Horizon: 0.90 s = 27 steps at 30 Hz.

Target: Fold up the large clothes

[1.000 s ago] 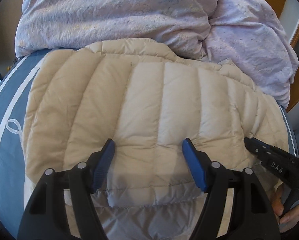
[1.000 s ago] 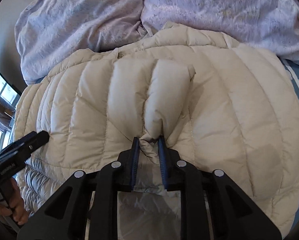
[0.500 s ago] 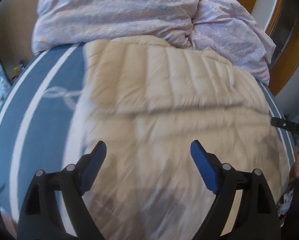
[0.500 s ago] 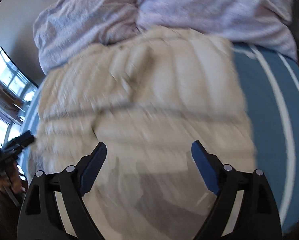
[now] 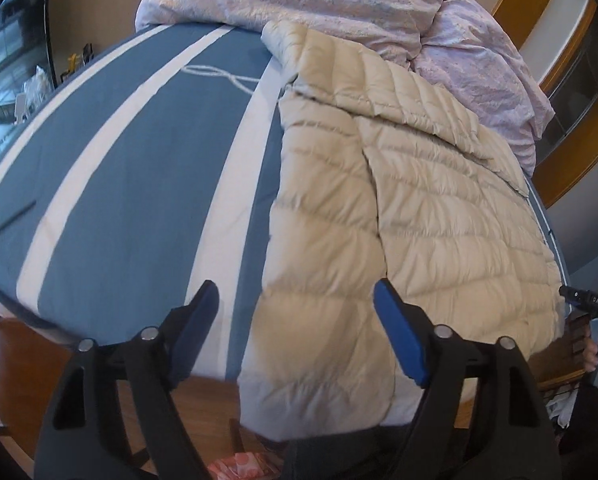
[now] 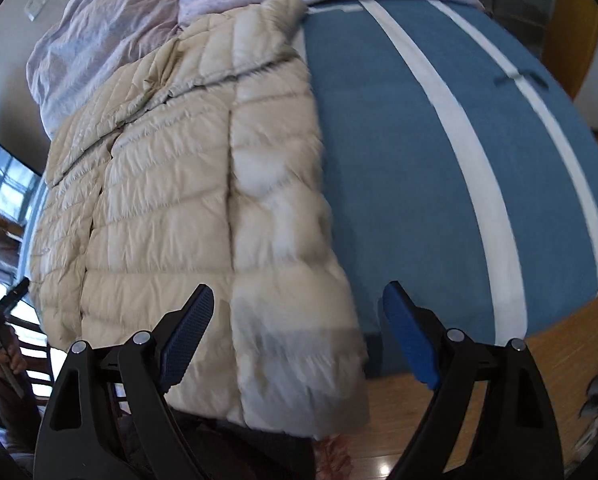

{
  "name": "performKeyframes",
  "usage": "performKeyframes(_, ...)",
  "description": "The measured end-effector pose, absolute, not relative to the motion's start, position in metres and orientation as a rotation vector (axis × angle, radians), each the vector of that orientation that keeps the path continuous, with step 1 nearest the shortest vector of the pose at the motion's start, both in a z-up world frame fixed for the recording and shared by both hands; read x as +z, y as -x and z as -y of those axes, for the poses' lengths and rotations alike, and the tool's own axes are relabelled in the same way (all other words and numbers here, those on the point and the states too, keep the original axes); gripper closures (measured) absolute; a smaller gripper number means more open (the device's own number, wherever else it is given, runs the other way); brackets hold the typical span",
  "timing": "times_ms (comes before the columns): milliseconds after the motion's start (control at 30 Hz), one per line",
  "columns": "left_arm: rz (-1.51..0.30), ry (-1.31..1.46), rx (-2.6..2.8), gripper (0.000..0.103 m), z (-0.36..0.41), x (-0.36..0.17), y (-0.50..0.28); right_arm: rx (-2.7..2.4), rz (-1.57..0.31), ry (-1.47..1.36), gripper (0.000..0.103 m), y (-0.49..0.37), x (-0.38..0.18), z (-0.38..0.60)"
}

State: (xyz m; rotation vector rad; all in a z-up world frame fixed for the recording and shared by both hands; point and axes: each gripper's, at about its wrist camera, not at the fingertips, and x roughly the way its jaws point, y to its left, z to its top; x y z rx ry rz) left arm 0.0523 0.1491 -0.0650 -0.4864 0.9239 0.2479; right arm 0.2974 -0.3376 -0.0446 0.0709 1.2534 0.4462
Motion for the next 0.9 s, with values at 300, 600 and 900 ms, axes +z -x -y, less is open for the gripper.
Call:
performKeyframes(300,-0.868,0.553,0.197,0.044,-0.141,-0.074,-0.030,0.535,-1.251,-0.228,0.038,-0.276,-0.056,0.367)
performKeyframes(600,-0.863,0.566,0.170,0.050,-0.126,-0.076,-0.022,0.583,-1.250,-0.315,0.058,-0.265,-0.062,0.376)
performKeyframes(900,-0.873,0.580,0.207,0.088,-0.124,-0.078,-0.019,0.590,-1.232,-0.305,0.090,-0.263,-0.059,0.372)
